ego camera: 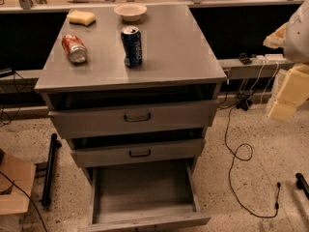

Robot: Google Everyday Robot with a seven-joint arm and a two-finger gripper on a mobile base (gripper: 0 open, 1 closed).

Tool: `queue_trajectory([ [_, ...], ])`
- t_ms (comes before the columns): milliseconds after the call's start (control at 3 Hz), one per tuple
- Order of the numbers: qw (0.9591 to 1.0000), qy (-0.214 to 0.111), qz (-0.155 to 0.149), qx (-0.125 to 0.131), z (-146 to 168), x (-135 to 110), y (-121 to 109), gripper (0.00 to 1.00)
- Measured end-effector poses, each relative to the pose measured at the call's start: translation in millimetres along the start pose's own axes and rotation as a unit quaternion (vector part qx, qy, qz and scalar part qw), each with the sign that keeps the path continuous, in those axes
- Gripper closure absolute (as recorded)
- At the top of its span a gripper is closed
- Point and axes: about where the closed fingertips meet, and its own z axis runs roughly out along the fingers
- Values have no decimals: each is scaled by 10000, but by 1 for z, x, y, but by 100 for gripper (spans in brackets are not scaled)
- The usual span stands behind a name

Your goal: Place pepsi can into bottom drawer

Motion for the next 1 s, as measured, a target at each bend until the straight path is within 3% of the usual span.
queue_trajectory([
  [333,10000,0,0,0,0,0,0,0],
  [667,9992,-379,-108,6,12,-20,-10,0],
  [1000,9922,-1178,-412,-55,35,-68,-39,0],
])
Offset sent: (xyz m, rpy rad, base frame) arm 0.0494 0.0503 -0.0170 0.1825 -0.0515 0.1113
